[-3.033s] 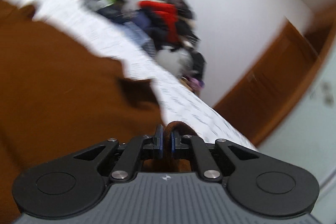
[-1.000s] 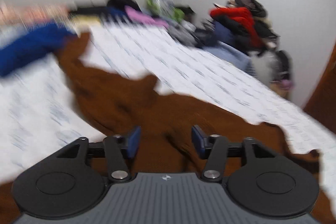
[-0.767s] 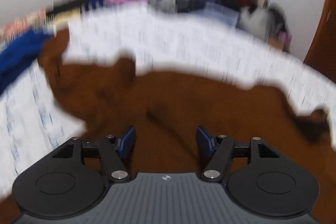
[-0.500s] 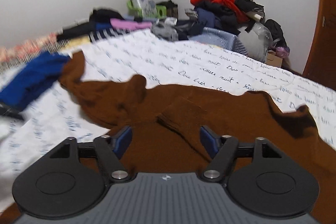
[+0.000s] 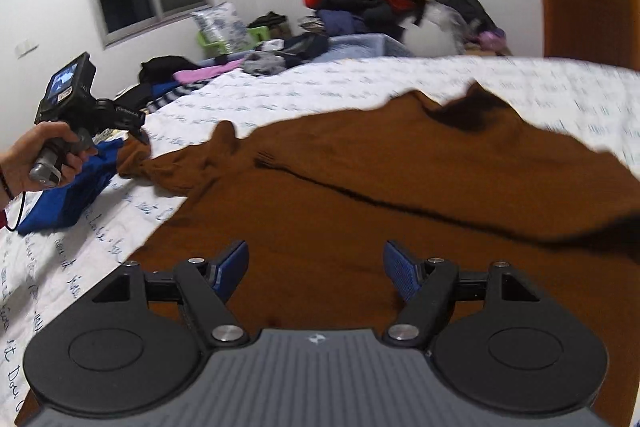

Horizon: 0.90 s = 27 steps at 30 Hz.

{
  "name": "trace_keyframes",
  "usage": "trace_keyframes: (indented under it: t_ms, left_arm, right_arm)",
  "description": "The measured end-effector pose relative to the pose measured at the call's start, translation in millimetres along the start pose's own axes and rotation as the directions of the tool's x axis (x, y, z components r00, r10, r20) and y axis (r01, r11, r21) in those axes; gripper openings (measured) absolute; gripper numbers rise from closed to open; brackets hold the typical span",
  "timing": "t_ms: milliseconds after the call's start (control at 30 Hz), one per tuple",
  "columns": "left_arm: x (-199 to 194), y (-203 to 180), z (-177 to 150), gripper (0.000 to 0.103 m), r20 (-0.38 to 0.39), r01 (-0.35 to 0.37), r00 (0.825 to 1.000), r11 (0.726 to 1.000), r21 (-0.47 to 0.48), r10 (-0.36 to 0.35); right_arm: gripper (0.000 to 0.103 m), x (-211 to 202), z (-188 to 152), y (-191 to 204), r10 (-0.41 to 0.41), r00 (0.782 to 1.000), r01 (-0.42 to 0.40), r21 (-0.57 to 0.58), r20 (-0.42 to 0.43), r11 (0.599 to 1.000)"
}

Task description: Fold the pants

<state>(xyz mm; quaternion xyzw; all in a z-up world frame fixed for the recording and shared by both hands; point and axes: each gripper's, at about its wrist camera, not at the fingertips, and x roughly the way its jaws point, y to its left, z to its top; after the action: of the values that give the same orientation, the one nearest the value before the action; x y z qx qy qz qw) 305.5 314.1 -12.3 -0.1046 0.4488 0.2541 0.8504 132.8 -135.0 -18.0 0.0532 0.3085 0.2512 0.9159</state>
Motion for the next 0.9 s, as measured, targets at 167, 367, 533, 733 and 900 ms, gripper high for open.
trace_keyframes:
  t_ms: [167, 367, 533, 733, 900]
  left_arm:
    - [27.2, -13.2, 18.1, 0.100, -0.035, -0.098, 0.995, 0.995, 0.022, 0.098]
    - [28.2, -22.7, 16.4, 0.037, 0.036, -0.138, 0.990, 0.989, 0.048, 0.136]
    - [15.2, -6.7, 10.5, 0.015, 0.096, -0.038, 0.995, 0.999, -0.029, 0.040]
    - [-38.2, -4.4, 3.8, 0.014, 0.295, 0.171, 0.943, 0.984, -0.041, -0.152]
    - [-89.9, -38.4, -3.3, 0.014, 0.374, 0.382, 0.856, 0.924, 0.005, -0.356]
  right_arm:
    - [0.075, 10.7, -11.2, -13.7, -0.007, 1.000, 0.008, 0.061, -0.014, 0.998]
    - [0.081, 11.2, -17.0, -14.6, -0.002, 1.000, 0.002, 0.062, -0.002, 0.998]
    - [0.081, 11.5, -19.5, -15.5, -0.004, 1.000, 0.004, 0.062, 0.001, 0.998]
    - [0.081, 8.6, -16.1, -15.0, -0.003, 1.000, 0.003, 0.063, 0.006, 0.998]
    - [0.081, 0.4, -12.5, -21.7, -0.038, 0.999, 0.036, 0.090, 0.029, 0.995]
